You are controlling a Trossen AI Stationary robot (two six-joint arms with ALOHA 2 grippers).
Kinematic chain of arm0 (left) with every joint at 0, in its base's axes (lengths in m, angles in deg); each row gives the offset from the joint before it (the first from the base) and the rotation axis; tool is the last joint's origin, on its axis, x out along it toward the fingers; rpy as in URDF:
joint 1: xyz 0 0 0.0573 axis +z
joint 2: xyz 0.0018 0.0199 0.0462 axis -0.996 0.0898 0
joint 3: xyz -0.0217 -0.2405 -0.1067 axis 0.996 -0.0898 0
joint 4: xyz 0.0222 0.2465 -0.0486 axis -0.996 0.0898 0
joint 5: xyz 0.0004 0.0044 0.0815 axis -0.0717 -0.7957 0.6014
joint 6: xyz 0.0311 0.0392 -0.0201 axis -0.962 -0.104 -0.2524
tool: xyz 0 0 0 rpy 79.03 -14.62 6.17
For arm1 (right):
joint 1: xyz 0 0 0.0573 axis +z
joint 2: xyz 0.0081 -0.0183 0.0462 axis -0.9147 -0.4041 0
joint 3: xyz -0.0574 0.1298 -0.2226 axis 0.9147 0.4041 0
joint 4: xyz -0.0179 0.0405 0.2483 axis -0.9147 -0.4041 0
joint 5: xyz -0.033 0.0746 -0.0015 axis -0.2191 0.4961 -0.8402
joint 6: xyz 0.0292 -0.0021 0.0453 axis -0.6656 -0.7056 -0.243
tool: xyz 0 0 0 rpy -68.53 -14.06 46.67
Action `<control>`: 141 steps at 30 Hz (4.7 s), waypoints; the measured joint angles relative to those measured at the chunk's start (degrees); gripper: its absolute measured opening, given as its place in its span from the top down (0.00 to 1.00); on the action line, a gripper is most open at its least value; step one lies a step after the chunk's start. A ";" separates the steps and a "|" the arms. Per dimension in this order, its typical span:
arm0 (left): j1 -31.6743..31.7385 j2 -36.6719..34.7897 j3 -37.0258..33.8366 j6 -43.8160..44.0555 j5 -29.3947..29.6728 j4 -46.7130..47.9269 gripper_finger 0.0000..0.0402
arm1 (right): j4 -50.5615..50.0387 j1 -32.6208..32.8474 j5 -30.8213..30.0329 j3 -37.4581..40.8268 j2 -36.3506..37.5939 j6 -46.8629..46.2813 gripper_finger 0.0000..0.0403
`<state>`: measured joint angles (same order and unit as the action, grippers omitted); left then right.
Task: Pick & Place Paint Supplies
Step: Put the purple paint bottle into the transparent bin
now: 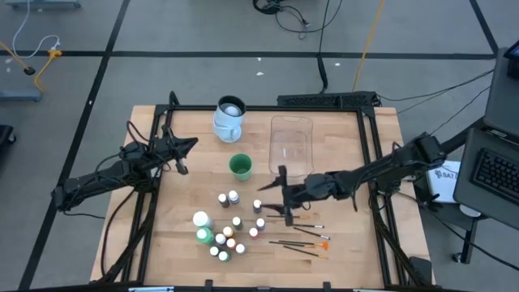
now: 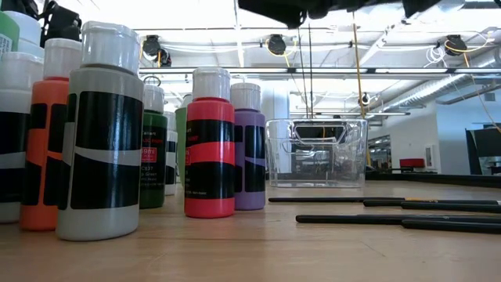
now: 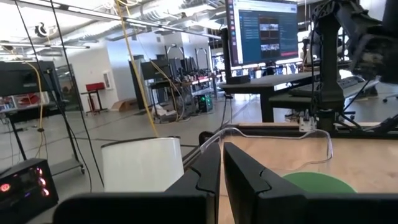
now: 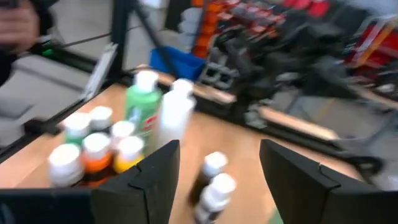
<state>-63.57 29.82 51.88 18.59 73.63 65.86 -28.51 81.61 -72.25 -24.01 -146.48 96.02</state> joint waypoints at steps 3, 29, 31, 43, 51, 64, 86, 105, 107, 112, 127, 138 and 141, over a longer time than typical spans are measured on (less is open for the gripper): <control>0.00 0.02 0.00 -0.01 0.00 0.29 0.94 | 0.06 0.26 2.75 0.00 -1.91 0.52 0.47; 0.02 0.02 0.00 -0.99 0.04 1.53 0.94 | 7.91 3.31 5.80 0.61 -13.30 -2.90 0.40; 0.02 0.01 0.00 -0.97 0.04 1.53 0.94 | 8.33 3.32 5.77 0.60 -13.26 -3.17 0.40; 0.00 0.00 0.00 -0.74 0.04 1.94 0.94 | 4.39 4.24 6.06 0.52 -14.35 -5.73 0.41; 0.00 0.01 0.00 -0.94 0.09 1.96 0.94 | 2.06 4.20 5.81 0.52 -14.24 -6.42 0.41; 0.01 0.01 0.00 -0.97 0.66 1.97 0.94 | 0.78 3.72 5.63 0.52 -14.24 -10.85 0.41; 0.02 0.01 0.00 -1.16 1.01 2.03 0.94 | 2.74 2.63 7.42 0.56 -16.16 -13.91 0.41; 0.02 0.01 0.00 -1.18 0.98 2.02 0.94 | 3.96 2.65 7.66 0.55 -16.16 -14.30 0.44; 0.01 0.00 0.00 -1.18 0.98 2.03 0.94 | 3.54 2.64 7.65 0.55 -16.16 -14.32 0.47; 0.02 0.00 0.00 -1.18 0.98 2.01 0.94 | 2.92 2.64 7.61 0.55 -16.16 -14.33 0.55; 0.02 0.02 0.00 -1.55 0.98 2.01 0.94 | 4.42 2.62 7.60 0.13 -14.48 -13.53 0.73; 0.02 0.00 -0.02 -1.79 1.01 2.43 0.94 | -7.60 1.55 4.27 -2.24 6.08 -6.96 0.72; 0.02 0.01 -0.02 -1.55 1.02 2.45 0.94 | -9.10 -0.62 -4.83 -3.15 11.36 -3.30 0.72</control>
<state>-63.55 29.83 51.86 17.04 74.65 68.30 -37.61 80.99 -77.08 -27.16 -135.12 92.71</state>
